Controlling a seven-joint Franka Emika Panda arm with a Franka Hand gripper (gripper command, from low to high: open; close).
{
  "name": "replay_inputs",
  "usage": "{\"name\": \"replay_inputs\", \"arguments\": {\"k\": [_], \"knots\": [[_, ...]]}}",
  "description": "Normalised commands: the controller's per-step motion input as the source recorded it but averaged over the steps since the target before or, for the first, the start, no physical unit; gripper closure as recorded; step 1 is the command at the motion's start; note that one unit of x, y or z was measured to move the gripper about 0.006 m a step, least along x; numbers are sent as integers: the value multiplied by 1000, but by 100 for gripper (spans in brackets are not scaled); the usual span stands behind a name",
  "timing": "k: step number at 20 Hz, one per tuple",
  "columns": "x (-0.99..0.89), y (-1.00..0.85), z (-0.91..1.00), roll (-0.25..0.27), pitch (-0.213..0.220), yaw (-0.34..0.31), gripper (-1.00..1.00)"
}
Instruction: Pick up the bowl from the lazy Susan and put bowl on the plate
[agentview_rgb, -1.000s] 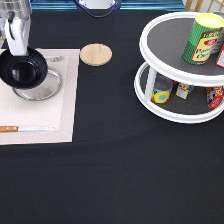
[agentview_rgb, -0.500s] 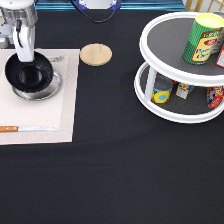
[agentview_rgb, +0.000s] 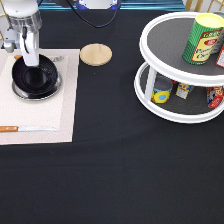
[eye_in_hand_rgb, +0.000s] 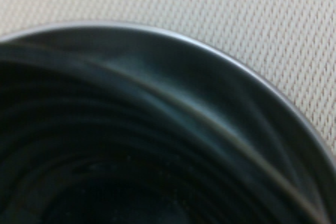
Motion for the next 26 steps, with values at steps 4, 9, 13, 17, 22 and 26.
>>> {"name": "replay_inputs", "arguments": {"k": [4, 9, 13, 17, 22, 26], "knots": [[15, -26, -99, 0, 6, -3, -100], [0, 0, -1, -25, 22, -29, -100], [-18, 0, 19, -36, 4, -23, -100], [4, 29, 263, -57, 0, 0, -100], [38, 102, 803, -69, 20, 8, -100], [203, 161, 1000, -72, 74, 40, -100]]}}
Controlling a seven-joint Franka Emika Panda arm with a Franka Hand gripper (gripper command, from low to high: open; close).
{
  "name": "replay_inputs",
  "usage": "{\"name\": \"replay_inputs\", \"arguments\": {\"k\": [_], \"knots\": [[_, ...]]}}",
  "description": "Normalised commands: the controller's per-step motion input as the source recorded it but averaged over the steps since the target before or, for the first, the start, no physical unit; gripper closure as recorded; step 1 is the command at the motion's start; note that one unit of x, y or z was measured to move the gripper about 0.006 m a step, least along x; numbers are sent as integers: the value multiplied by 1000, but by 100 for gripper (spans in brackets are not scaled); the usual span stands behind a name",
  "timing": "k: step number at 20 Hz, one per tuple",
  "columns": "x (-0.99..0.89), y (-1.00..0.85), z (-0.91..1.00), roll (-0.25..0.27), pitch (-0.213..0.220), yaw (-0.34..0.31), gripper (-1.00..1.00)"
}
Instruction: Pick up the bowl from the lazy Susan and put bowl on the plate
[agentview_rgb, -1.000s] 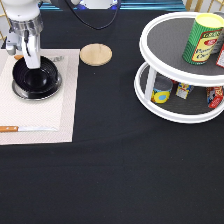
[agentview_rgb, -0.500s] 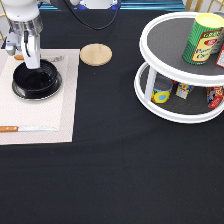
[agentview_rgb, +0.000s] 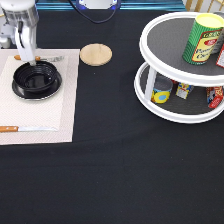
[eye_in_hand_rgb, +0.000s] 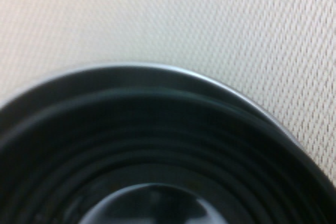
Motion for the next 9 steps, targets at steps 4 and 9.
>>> {"name": "replay_inputs", "arguments": {"k": [4, 9], "knots": [[230, 149, 511, -76, 96, 13, -100], [0, 0, 0, 0, 0, 0, -100]]}}
